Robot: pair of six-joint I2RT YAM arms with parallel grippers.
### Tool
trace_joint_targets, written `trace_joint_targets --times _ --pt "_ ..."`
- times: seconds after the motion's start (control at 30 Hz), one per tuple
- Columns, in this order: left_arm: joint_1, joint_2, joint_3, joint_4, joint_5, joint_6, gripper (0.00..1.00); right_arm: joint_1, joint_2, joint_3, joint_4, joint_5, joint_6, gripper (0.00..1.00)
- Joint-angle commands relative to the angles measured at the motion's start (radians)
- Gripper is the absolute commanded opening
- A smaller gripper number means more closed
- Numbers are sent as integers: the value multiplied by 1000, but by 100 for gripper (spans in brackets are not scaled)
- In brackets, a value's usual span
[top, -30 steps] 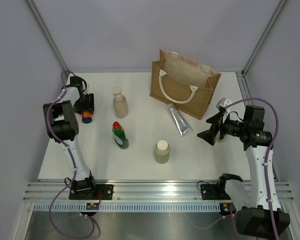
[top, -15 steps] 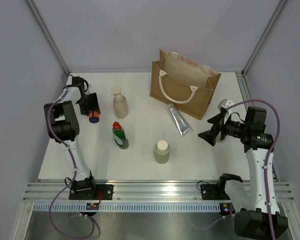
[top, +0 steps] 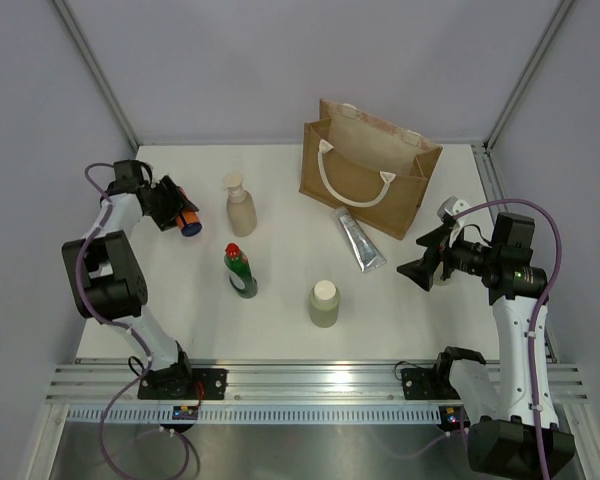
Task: Place the personal care products into the canvas bag
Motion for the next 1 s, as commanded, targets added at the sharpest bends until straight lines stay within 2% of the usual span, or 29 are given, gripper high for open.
trace_joint_targets --times 0.0,0.13,0.23,0.33,0.47,0.63,0.7,0.83,0.9,0.97 --pt "-3 -200 -27 220 11 -162 0 -9 1 -5 32 -38 4 100" --pt "-15 -346 -56 254 -90 -209 0 -12 -1 -8 32 -42 4 99" --pt "-47 -394 -48 291 -95 -219 0 -14 1 -8 35 -43 4 100" --pt "-145 -419 1 337 -40 -239 0 -14 -1 -9 38 -42 6 99" --pt "-362 -402 104 385 -31 -330 0 -18 -5 -9 38 -40 10 99" --pt "-535 -301 189 553 -67 -589 0 -29 -13 -15 47 -45 18 100" --pt "-619 -246 277 602 -96 -640 0 -31 -15 -17 49 -42 23 99" --pt "-760 -22 499 607 -136 -755 0 -37 -22 -22 60 -43 33 99" --pt "-792 58 646 563 -176 -785 0 -40 -27 -25 64 -42 44 100" --pt "-832 144 708 550 -218 -794 0 -45 -30 -28 74 -38 52 99"
